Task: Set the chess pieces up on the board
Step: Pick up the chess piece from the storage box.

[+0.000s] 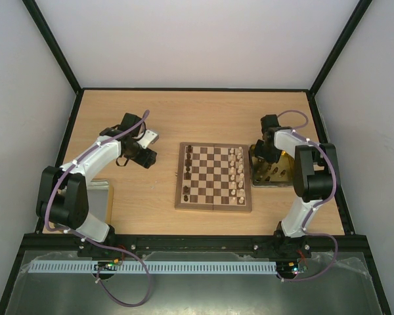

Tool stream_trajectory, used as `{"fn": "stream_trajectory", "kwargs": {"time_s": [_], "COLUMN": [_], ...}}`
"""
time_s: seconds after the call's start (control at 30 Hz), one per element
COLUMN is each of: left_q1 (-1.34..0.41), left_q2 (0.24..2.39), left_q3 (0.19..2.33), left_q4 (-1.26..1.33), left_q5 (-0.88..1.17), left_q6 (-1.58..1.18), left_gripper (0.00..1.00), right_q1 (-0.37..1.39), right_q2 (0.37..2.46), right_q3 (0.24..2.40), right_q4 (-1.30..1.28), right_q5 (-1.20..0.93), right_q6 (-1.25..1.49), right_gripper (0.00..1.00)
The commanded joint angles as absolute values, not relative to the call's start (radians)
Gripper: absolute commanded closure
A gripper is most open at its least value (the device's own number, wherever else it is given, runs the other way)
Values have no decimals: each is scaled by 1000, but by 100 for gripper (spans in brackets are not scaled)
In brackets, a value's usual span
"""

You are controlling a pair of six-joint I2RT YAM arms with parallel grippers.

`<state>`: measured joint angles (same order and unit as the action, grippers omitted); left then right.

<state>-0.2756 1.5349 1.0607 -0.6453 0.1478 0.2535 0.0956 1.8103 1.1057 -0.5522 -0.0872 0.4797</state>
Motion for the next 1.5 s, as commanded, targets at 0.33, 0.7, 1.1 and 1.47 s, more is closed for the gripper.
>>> {"fn": "stream_trajectory", "kwargs": {"time_s": [0.33, 0.7, 1.1, 1.47], "left_q1": [-278, -279, -279, -280], "left_q2": [1525, 1518, 1515, 1531], "left_q3": [1059, 1096, 1116, 1146], "left_q4": [-661, -694, -707, -707], "left_q5": [132, 133, 138, 147], "left_q6": [254, 271, 281, 285], "left_gripper": [26, 26, 26, 26], "right_q1": [93, 94, 94, 142], "right_q2": [1751, 1644, 1459, 1289], "right_q3": [1050, 1086, 1079, 1100], "right_q4": [-592, -669, -815, -934], "right_q5": [-68, -98, -190, -390], "right_q6": [522, 544, 564, 671], "right_gripper": [91, 94, 95, 95]}}
